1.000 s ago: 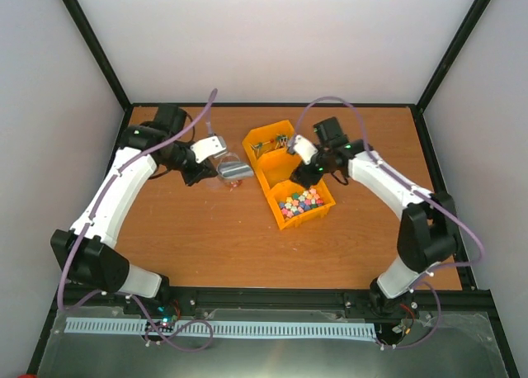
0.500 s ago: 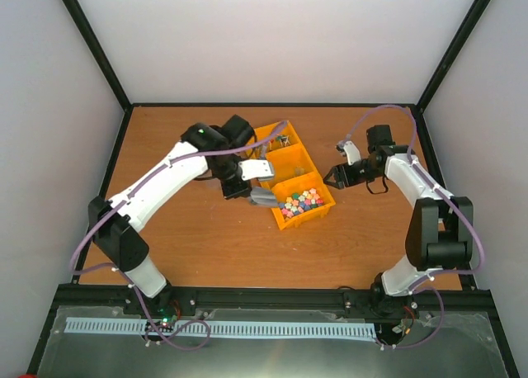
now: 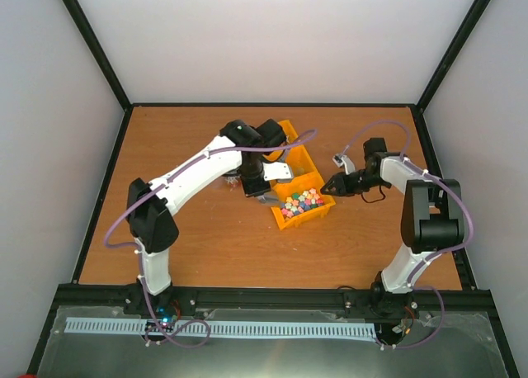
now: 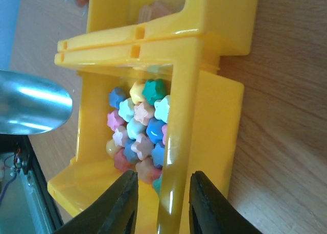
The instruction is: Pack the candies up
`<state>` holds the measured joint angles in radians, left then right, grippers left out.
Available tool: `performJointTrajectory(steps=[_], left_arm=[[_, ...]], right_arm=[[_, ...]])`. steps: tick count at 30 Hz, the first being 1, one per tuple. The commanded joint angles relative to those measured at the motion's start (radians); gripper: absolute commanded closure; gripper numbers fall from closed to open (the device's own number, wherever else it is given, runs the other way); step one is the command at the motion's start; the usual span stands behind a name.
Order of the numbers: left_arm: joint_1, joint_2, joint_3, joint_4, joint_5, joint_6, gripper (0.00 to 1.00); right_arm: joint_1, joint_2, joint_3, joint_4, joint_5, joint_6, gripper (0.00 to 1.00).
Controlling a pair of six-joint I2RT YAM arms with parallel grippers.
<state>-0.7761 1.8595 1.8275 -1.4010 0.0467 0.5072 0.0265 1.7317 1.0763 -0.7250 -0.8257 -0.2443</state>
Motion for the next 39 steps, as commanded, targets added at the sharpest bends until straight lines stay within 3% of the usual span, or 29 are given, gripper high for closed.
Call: performJointTrajectory(steps=[1, 6, 20, 29, 33, 39], left_arm=[[-0.019, 0.053, 0.116, -0.094, -0.053, -0.04, 0.99], [-0.048, 0.101, 0.165, -0.136, -0.095, -0.035, 0.99], [-0.07, 0.242, 0.245, -0.239, -0.157, -0.022, 0.99], [-0.071, 0.313, 0.285, -0.227, -0.07, 0.006, 0.99], [-0.071, 0.286, 0.177, -0.105, -0.009, 0.017, 0.99], [-0.064, 0.153, -0.126, 0.199, 0.078, -0.001, 0.99]], right_arm=[[-0.002, 0.011, -0.02, 0.017, -0.083, -0.007, 0.74], [0.008, 0.011, -0.047, 0.027, -0.132, -0.008, 0.83], [0.041, 0.005, -0.085, 0.033, -0.159, -0.021, 0.81], [0.045, 0.014, -0.093, 0.046, -0.156, -0.023, 0.86], [0.044, 0.017, -0.093, 0.045, -0.153, -0.028, 0.9], [0.044, 0.019, -0.1, 0.05, -0.149, -0.027, 0.97]])
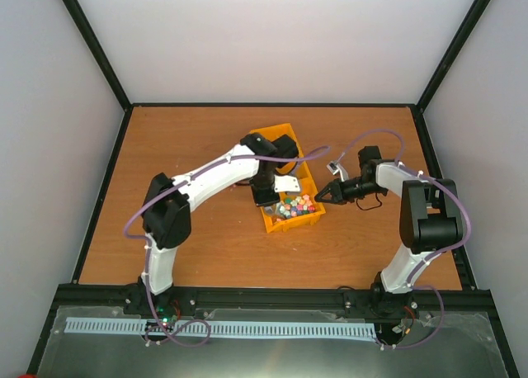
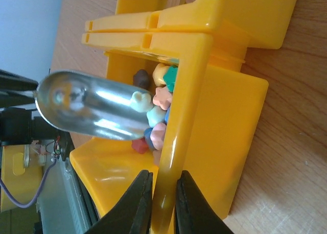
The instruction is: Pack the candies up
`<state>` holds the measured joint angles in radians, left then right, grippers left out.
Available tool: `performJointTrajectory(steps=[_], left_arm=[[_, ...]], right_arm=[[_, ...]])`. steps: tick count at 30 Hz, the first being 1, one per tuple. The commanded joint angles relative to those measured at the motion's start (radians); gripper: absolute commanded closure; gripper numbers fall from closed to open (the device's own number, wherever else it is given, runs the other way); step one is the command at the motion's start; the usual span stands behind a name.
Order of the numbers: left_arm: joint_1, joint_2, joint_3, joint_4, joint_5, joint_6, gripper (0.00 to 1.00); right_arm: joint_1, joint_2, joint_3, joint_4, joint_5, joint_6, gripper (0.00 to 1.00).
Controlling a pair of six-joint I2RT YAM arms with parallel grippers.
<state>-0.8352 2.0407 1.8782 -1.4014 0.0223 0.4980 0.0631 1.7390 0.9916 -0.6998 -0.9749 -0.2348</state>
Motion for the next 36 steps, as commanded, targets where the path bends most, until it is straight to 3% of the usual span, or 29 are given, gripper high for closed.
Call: performJointTrajectory(steps=[1, 6, 18, 32, 36], left_arm=[[-0.002, -0.048, -0.218, 0.247, 0.117, 0.005, 0.99], [0.018, -0.112, -0.374, 0.442, 0.187, -0.019, 0.99], [0.05, -0.119, -0.571, 0.843, 0.34, -0.147, 0.99], [0.145, -0.357, -0.907, 1.281, 0.451, -0.16, 0.99], [0.166, -0.389, -0.958, 1.343, 0.481, -0.19, 0.99]], right_arm=[[0.007, 0.015, -0.016, 0.025, -0.001, -0.036, 0.97], [0.008, 0.021, -0.017, 0.027, -0.008, -0.032, 0.97], [0.01, 0.014, -0.03, 0.038, -0.01, -0.025, 0.97], [0.009, 0.021, -0.025, 0.039, 0.002, -0.034, 0.97], [0.009, 0.023, -0.024, 0.037, 0.007, -0.035, 0.97]])
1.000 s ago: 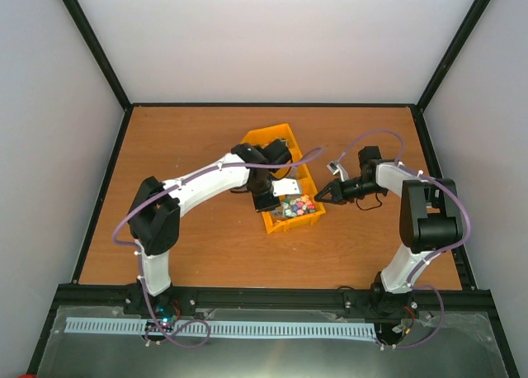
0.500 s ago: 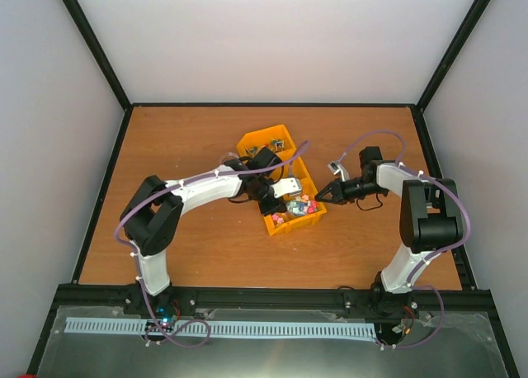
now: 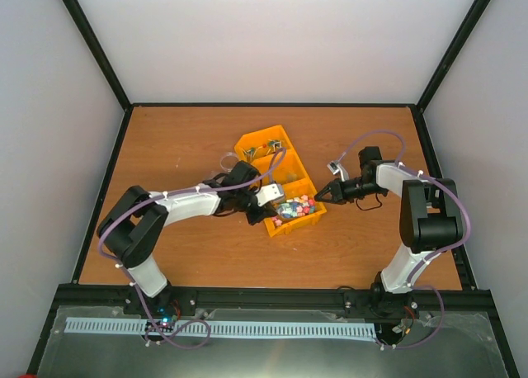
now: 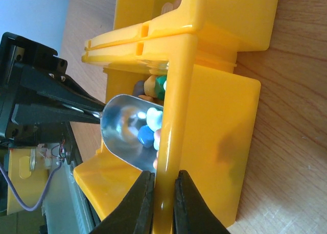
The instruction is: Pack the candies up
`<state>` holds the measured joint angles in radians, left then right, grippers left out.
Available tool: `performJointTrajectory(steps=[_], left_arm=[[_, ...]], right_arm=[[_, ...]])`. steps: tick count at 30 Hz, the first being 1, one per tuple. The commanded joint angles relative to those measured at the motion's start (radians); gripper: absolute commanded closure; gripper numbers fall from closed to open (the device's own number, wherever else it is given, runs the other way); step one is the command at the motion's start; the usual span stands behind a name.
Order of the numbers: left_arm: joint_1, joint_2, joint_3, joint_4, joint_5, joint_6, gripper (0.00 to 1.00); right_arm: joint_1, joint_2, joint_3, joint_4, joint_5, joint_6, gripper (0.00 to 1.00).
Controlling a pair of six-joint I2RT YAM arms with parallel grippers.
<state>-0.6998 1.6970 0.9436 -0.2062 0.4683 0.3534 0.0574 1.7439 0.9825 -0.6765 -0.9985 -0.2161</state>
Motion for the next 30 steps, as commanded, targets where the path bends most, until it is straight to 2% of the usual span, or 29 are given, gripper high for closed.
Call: performJointTrajectory(steps=[1, 12, 25, 30], left_arm=[[0.036, -0.047, -0.034, 0.161, 0.046, -0.053, 0.99], [0.114, -0.097, -0.083, 0.208, 0.173, -0.081, 0.99], [0.121, -0.185, -0.159, 0.165, 0.226, 0.038, 0.99], [0.122, -0.218, -0.139, 0.104, 0.262, 0.089, 0.99]], right_arm=[[0.015, 0.021, -0.015, 0.014, 0.031, -0.055, 0.97], [0.015, 0.029, -0.016, 0.009, 0.039, -0.067, 0.97], [0.015, 0.036, -0.015, -0.003, 0.022, -0.09, 0.97], [0.015, 0.046, -0.007, -0.013, 0.004, -0.102, 0.97]])
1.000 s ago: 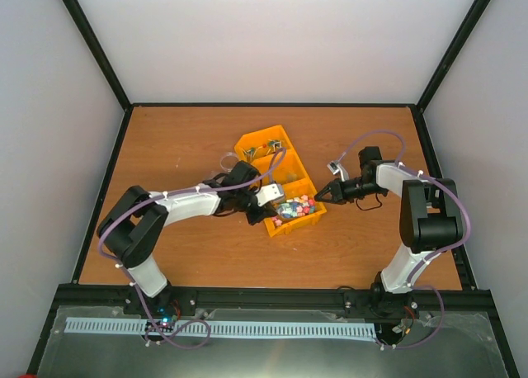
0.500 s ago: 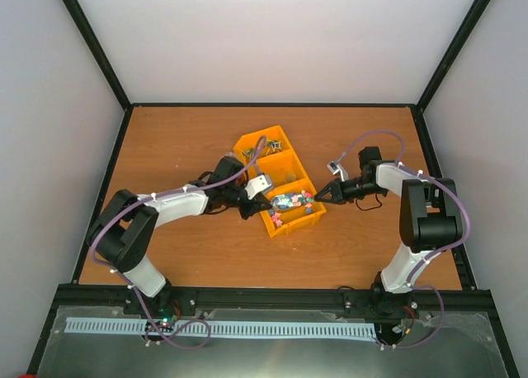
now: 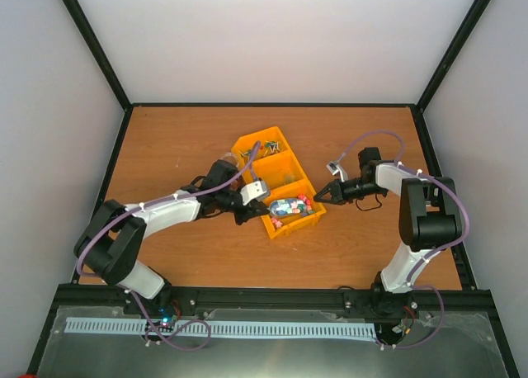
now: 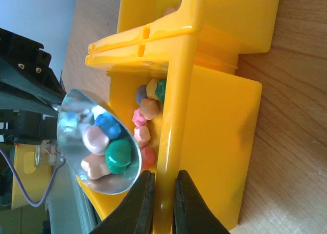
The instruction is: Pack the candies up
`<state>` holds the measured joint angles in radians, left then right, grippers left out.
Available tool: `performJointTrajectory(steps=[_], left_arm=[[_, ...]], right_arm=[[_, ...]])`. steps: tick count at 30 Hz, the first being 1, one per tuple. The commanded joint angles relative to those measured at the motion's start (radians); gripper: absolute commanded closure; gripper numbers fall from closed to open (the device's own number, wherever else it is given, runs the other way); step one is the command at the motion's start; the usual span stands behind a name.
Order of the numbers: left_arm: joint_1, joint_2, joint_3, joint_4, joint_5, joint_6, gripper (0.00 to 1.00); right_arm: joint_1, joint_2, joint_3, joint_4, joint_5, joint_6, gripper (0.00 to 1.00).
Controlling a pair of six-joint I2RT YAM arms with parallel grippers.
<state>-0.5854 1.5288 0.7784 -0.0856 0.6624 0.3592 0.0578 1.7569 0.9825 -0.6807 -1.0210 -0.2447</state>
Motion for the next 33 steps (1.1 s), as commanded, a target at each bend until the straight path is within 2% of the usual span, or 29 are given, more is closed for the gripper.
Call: performJointTrajectory(steps=[1, 17, 21, 27, 33], left_arm=[[0.007, -0.062, 0.025, -0.027, 0.069, 0.095, 0.99], [0.11, -0.142, 0.073, 0.014, 0.196, 0.059, 0.99], [0.119, -0.148, 0.109, 0.007, 0.158, 0.017, 0.99], [0.122, -0.16, 0.197, -0.16, 0.119, 0.068, 0.99], [0.215, -0.187, 0.293, -0.383, 0.15, 0.115, 0.99]], right_arm=[[0.014, 0.034, -0.007, -0.011, 0.025, -0.074, 0.97], [0.014, 0.05, 0.003, -0.031, 0.006, -0.098, 0.97], [0.014, 0.054, 0.003, -0.033, 0.004, -0.102, 0.97], [0.014, 0.057, 0.006, -0.037, 0.004, -0.103, 0.97], [0.013, 0.03, 0.003, -0.021, 0.007, -0.08, 0.97]])
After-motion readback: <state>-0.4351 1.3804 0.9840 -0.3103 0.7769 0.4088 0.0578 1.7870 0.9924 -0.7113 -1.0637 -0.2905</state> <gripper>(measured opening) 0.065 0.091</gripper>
